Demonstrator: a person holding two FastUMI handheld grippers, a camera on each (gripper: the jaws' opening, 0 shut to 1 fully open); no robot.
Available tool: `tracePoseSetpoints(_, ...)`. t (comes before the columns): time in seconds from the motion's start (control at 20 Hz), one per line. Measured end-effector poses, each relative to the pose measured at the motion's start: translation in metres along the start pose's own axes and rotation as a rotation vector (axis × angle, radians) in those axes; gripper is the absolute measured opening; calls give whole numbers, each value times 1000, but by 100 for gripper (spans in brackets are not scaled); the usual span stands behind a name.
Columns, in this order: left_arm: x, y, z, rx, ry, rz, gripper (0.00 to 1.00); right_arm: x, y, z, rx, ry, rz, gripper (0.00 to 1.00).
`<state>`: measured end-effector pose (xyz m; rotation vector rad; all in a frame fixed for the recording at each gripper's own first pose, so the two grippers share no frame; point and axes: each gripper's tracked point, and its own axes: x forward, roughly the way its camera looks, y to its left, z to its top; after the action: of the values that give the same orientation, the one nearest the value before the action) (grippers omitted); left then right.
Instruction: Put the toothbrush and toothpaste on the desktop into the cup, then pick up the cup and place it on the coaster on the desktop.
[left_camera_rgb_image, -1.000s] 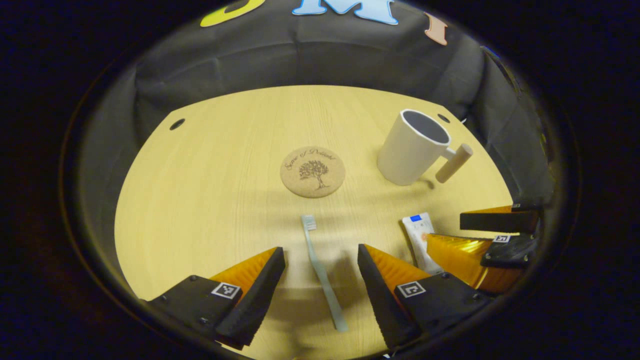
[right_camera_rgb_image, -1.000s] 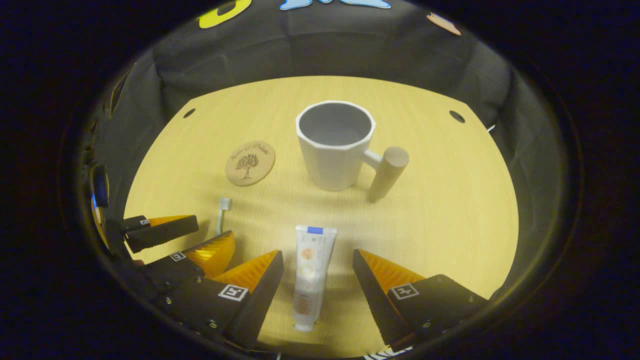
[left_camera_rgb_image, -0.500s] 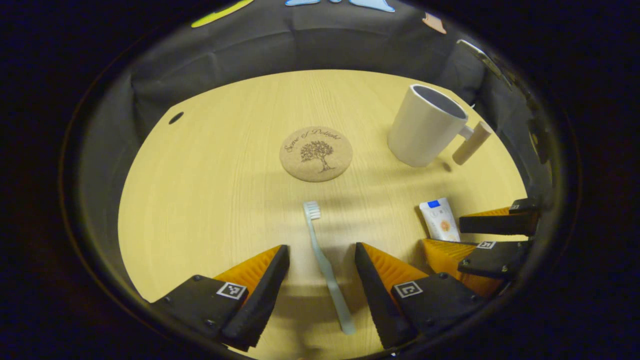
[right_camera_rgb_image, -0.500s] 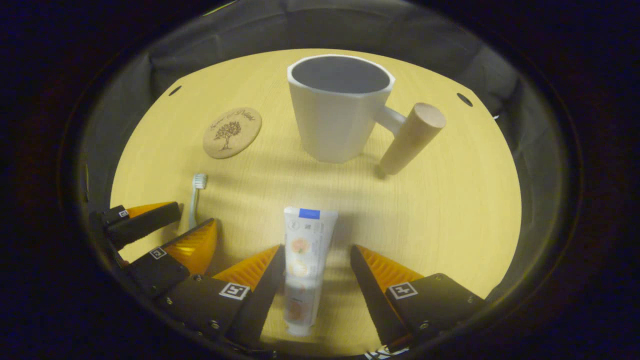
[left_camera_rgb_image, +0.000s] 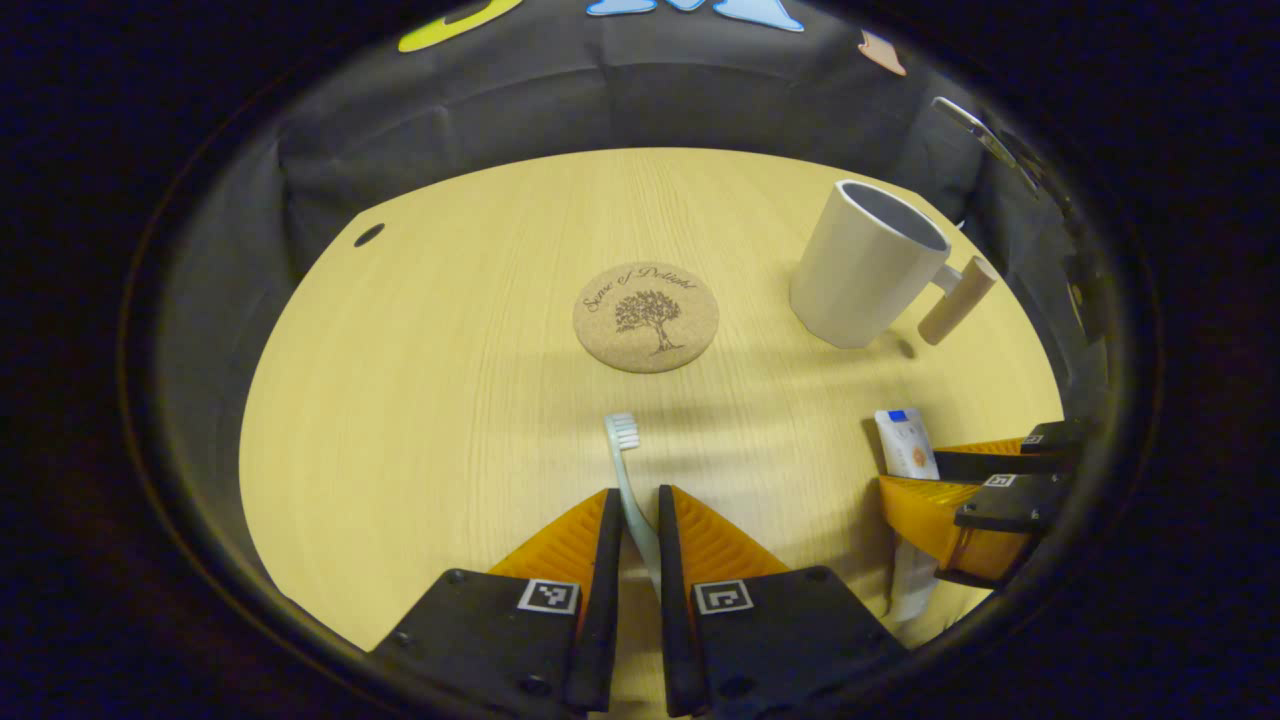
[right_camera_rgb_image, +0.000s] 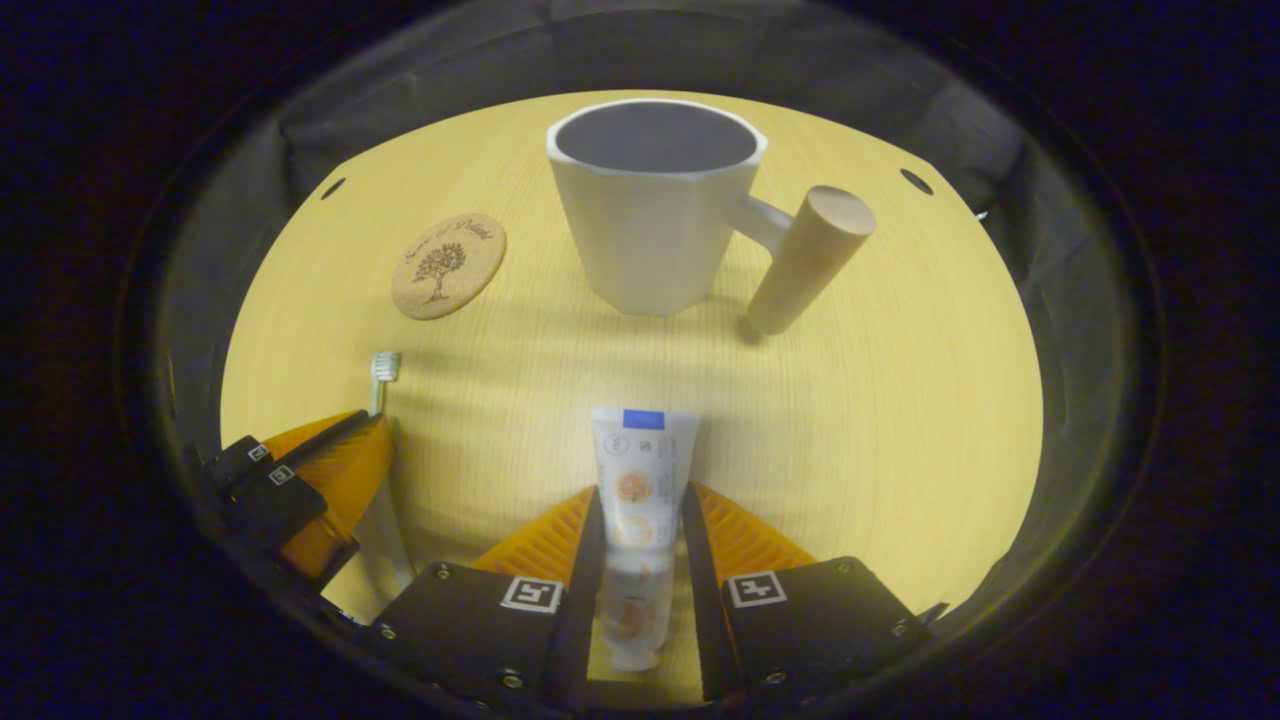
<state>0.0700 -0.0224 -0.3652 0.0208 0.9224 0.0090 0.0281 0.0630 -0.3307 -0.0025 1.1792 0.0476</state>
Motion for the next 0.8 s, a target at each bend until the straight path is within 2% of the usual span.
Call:
tracePoseSetpoints(0.05,-1,-1,4,11,-2,-1,13,-3,0,-2,6,13,3,40)
tracePoseSetpoints(0.2,0,-1,3,11,-1,4,8,-3,0,-1,11,-2,12,19)
tracePoseSetpoints(0.25,-1,-1,4,11,-9,-1,6,-6,0,2,15,-26,23,18)
tracePoseSetpoints(0.3,-2,0,5,2,-15,-6,8,6,1,10,39,-65,35,7)
tracePoseSetpoints(0.35,-2,0,5,-1,-19,-9,8,-6,2,7,46,-51,54,7)
tracePoseSetpoints(0.55,-4,-2,8,-7,-34,-26,8,-10,4,9,79,-75,105,7)
tracePoseSetpoints(0.8,-8,-2,27,6,-94,-39,8,-21,3,16,56,-124,165,7)
